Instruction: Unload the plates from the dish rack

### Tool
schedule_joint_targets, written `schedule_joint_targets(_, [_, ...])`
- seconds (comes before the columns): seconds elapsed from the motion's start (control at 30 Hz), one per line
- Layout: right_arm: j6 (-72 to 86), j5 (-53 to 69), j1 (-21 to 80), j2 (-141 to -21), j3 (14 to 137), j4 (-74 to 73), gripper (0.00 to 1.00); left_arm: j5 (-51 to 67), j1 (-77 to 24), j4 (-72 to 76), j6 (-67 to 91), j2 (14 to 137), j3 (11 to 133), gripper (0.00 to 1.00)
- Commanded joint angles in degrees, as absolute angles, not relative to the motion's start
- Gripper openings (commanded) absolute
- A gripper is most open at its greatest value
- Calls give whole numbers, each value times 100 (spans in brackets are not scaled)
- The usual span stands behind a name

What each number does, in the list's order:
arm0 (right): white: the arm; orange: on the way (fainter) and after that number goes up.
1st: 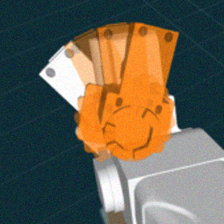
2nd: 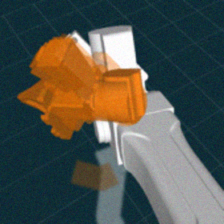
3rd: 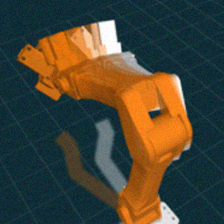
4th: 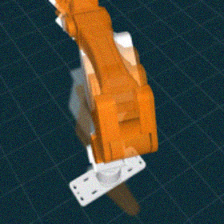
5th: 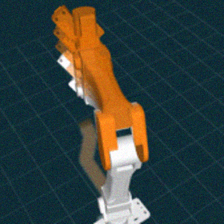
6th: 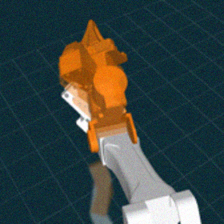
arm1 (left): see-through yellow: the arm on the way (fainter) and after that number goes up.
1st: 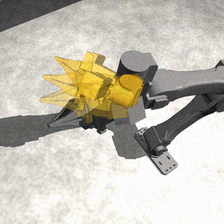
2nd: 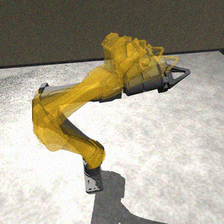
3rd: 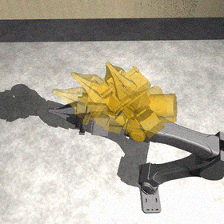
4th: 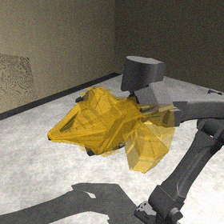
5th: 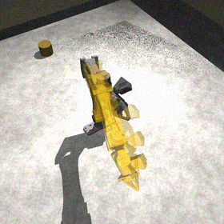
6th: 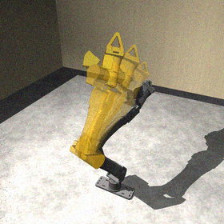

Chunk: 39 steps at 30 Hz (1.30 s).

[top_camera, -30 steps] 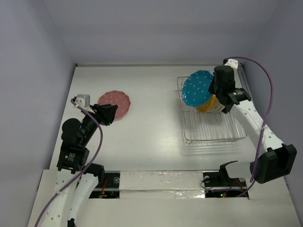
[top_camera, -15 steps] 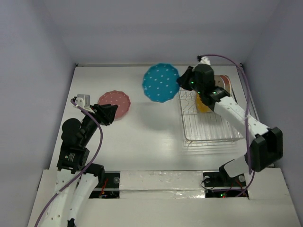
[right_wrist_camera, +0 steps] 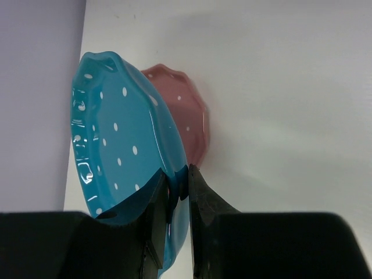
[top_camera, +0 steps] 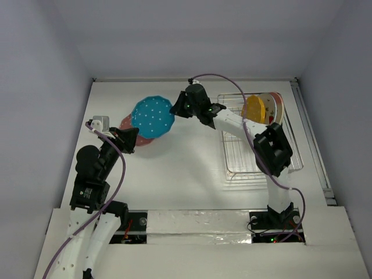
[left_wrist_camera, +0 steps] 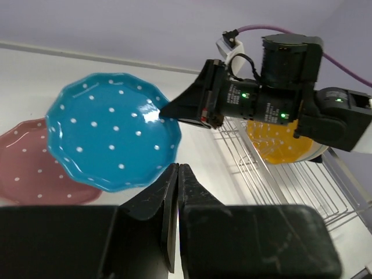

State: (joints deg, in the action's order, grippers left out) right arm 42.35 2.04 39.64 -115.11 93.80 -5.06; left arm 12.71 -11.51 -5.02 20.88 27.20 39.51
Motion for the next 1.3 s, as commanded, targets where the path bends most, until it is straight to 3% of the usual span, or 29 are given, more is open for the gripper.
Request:
schedule_joint_targets(0.0, [5071,396,4104,-11679,10230,808,0,1107,-1160,-413,2100,2707,4201,0])
schedule_joint_targets(0.1, [5335,369,4227,-12163,10580,809,0,1186,-1160,-404,2101,2716,4201,0])
schedule_joint_targets(0.23, [5449,369,4342,-12699,11144,615,0,1266,-1160,-387,2092,2725,4192,22])
schedule_joint_targets(0.33, [5519,351,4403,-12972,11424,501,0,1274,-1160,-378,2092,2725,4192,28])
schedule_joint_targets(0.9, [5976,159,4509,-13667,11417,396,0,1301,-1160,-378,2092,2716,4184,30])
schedule_joint_targets(1.0, [6038,35,4509,-13728,11487,299,5,1301,-1160,-387,2083,2698,4184,31])
schedule_joint_targets(1.13, [6099,35,4509,-13799,11532,281,24,1301,-1160,-387,2083,2698,4184,31])
schedule_joint_targets(1.27, [6100,-130,4509,-13729,11443,352,35,1292,-1160,-387,2083,2681,4184,31])
